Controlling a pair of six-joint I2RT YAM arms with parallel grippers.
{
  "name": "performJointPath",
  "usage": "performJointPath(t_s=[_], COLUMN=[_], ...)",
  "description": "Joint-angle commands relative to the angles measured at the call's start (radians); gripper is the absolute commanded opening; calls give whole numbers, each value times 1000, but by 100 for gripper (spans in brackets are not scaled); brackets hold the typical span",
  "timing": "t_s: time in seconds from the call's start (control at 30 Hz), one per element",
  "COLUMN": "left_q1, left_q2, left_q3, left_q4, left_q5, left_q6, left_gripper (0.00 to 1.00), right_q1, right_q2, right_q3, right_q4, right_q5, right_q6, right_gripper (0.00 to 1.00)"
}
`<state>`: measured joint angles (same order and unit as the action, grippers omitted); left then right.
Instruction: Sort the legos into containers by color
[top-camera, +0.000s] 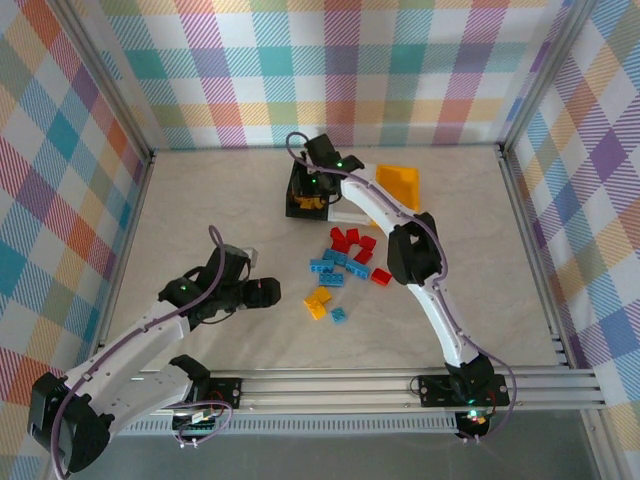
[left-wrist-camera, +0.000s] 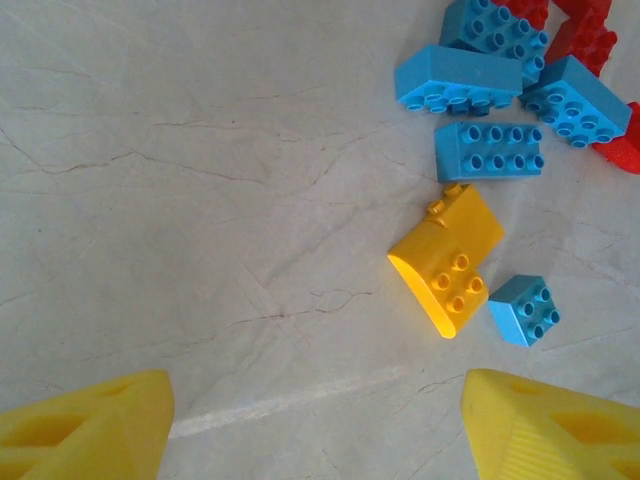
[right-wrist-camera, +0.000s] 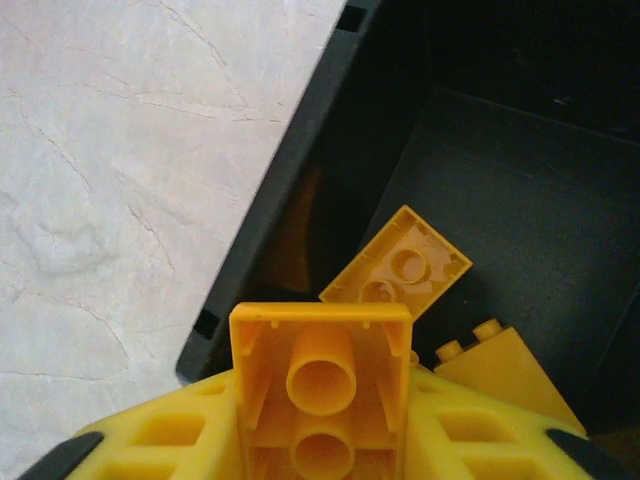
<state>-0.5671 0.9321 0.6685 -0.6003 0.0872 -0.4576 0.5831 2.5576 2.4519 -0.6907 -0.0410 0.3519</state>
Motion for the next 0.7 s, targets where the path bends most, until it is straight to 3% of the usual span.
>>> performJointPath(t_s=[0.0,0.1,0.33,0.67], left_q1=[-23,-59,-162,-373], left_q2=[-4,2,-4,154], left_q3=[-24,-32,-16,-26], left_q4=[-8,12,10,196], left_q5=[19,14,-53,-165], left_q6=[-36,-64,-132,-308], left_gripper=[76,76,76,77], right_q1=[-12,-12,-11,-9], right_q2=[6,-21,-183,-874], right_q3=[39,24,-99,-972], right_q4=[-6,10,47,307], right_q5=[-56,-83,-123,-96], right_q6=[1,4,17,62], right_gripper=[43,52,52,54])
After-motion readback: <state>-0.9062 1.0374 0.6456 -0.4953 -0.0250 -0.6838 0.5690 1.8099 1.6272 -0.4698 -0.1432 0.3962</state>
